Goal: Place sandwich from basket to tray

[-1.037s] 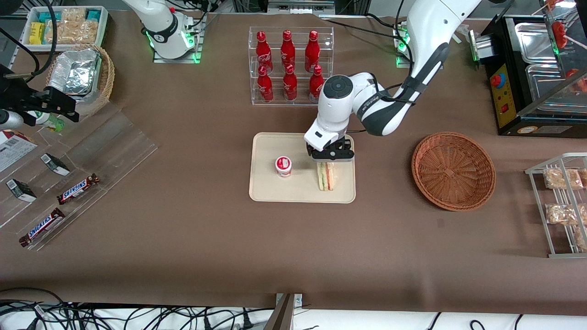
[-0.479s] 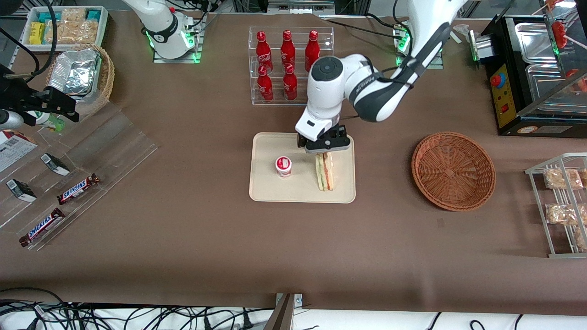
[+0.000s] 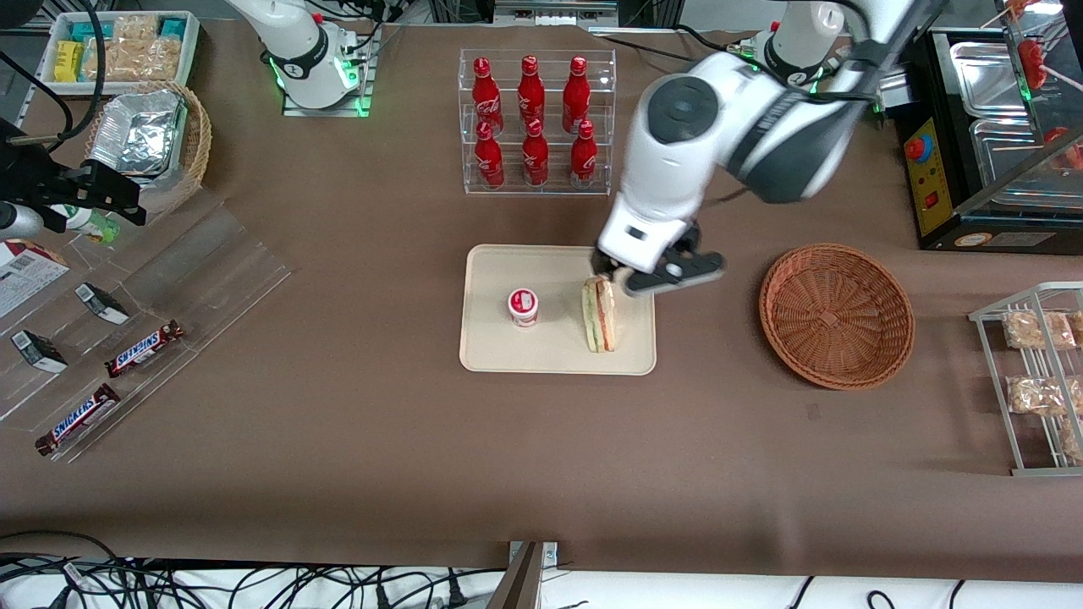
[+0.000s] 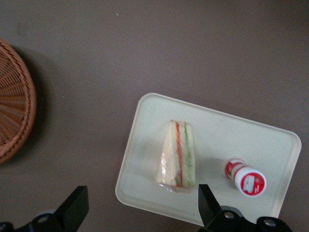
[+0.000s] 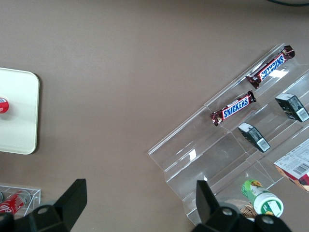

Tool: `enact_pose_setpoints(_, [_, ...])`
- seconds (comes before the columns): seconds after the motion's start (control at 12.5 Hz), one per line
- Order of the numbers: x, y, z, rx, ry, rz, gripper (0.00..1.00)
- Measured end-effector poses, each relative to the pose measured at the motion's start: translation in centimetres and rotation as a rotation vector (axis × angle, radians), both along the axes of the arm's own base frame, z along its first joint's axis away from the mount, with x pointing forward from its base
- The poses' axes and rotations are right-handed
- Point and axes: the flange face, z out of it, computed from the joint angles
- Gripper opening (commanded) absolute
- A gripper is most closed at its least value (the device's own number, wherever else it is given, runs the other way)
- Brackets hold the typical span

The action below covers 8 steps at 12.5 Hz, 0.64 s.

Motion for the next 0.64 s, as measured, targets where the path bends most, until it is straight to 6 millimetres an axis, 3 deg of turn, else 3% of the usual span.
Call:
enact_pose_setpoints(0.08, [1.4,2.5,0.5,-0.001,0.002,0.018,1.0])
enact_pose_setpoints(0.24, [2.5,4.6,0.8,-0.004,0.005,0.037,1.0])
enact_pose_setpoints(0.64, [3.1,5.1,2.3,-0.033,-0.005,0.053,1.0])
